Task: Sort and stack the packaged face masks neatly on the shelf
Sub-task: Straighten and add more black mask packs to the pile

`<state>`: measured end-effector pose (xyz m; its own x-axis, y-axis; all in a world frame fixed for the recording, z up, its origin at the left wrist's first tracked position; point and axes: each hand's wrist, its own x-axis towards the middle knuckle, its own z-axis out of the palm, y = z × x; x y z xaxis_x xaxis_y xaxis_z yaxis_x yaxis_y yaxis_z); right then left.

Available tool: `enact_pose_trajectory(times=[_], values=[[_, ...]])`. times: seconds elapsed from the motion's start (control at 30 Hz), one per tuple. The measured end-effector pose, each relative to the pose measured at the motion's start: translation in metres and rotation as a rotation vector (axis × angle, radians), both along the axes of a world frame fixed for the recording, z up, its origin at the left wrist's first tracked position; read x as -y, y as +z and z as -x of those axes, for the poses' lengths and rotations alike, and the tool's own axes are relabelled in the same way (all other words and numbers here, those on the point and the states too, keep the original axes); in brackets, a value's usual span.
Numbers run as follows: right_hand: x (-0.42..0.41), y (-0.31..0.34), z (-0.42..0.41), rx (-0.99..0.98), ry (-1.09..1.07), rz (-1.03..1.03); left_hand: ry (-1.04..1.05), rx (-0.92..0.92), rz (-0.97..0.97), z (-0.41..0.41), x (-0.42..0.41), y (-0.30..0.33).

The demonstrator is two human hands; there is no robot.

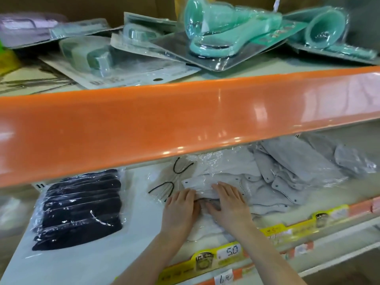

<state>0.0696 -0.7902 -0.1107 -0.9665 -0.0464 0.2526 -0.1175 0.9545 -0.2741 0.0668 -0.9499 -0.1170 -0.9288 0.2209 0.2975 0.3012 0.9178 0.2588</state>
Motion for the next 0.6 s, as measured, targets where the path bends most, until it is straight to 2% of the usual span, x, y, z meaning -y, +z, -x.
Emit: enact_pose_trajectory(times=[0.17, 0.3, 0.43, 0.6], values=[[0.009, -0.001, -0.002, -0.057, 0.011, 0.047, -0.004, -0.027, -0.01, -0.001, -0.003, -0.002], [0.014, 0.001, -0.003, -0.007, -0.042, 0.067, 0.021, -0.011, -0.089, 0.001, -0.003, -0.004], [0.015, 0.006, 0.0, 0.061, -0.018, 0.05, 0.065, 0.122, -0.299, 0.006, 0.004, -0.001], [0.009, 0.002, 0.002, 0.063, 0.003, 0.098, 0.059, 0.152, -0.464, 0.009, 0.008, 0.016]])
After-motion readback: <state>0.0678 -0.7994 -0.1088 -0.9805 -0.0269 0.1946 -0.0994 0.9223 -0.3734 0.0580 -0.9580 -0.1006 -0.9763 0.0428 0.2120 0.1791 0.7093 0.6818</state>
